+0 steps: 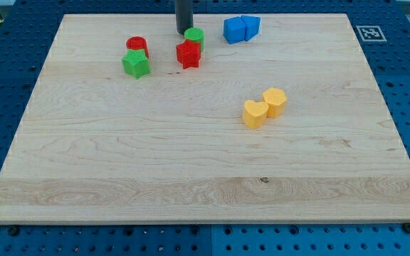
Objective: Slide the blue cube along with the blue triangle right a bit
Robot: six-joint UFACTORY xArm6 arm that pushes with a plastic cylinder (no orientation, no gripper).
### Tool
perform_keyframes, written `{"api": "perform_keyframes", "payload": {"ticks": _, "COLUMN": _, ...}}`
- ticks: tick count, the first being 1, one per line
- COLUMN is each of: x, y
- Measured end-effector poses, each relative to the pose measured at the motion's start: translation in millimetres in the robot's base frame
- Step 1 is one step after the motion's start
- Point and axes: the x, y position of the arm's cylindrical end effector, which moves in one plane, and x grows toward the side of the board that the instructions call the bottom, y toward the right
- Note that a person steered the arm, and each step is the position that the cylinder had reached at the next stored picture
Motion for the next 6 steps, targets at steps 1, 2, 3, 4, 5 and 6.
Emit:
{"api": "perform_keyframes", "payload": {"ticks": 1, "x": 0.6, "y": 12.6}}
{"api": "perform_keyframes", "payload": {"ticks": 2, "x": 16.2, "y": 14.4}}
{"api": "perform_keyframes", "payload": {"ticks": 3, "x": 22.9, "y": 17.8}}
{"api": "perform_keyframes", "payload": {"ticks": 4, "x": 13.4, "y": 30.9}}
{"api": "perform_keyframes", "payload": {"ticks": 5, "x": 13.6, "y": 64.4}}
{"api": "perform_keyframes", "payload": {"ticks": 6, "x": 27.5, "y": 78.1}}
